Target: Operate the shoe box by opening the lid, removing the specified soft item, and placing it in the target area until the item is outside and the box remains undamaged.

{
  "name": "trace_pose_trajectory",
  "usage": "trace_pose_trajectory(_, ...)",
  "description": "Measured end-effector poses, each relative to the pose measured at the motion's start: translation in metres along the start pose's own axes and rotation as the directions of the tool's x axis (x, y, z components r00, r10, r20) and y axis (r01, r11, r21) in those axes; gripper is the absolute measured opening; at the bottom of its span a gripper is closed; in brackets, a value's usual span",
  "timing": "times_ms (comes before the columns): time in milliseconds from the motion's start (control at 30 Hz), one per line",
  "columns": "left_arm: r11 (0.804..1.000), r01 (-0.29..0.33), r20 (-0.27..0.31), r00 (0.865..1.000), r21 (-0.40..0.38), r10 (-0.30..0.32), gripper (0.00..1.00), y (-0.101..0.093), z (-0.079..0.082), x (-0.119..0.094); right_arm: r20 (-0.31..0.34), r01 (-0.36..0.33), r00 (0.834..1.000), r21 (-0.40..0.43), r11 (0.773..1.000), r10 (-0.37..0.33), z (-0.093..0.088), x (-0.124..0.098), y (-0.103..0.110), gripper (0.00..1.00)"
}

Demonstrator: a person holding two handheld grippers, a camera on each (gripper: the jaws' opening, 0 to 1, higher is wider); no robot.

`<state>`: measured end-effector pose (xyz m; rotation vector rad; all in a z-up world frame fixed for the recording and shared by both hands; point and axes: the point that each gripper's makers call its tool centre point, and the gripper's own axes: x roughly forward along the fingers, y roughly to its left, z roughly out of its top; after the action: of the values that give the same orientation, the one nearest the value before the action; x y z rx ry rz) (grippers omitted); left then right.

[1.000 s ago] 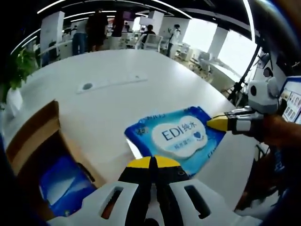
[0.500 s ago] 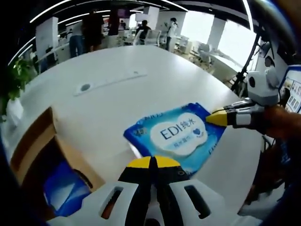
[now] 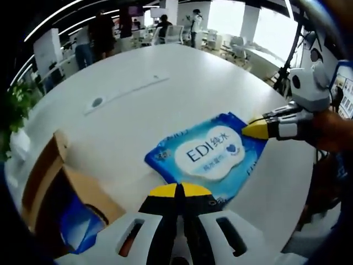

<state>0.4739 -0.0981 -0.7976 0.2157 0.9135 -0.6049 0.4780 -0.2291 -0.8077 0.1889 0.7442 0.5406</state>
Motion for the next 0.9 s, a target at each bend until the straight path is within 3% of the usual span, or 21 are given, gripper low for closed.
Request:
trace_pose_trajectory(333, 0.999, -0.016, -0.043, 0.999, 0.030, 0.018, 0.00, -0.0006, -0.0045, 0.0044, -0.005, 0.001, 1.000, -0.001, 1.000, -0.001, -0.0020, 0.0030, -0.0020, 0.00)
trace_pose_trajectory(900, 0.999, -0.038, -0.079, 0.996, 0.004, 0.038, 0.00, 0.0015, -0.0080, 0.0066, -0.010, 0.009, 1.000, 0.014, 1.000, -0.009, -0.0069, 0.0070, -0.0044, 0.00)
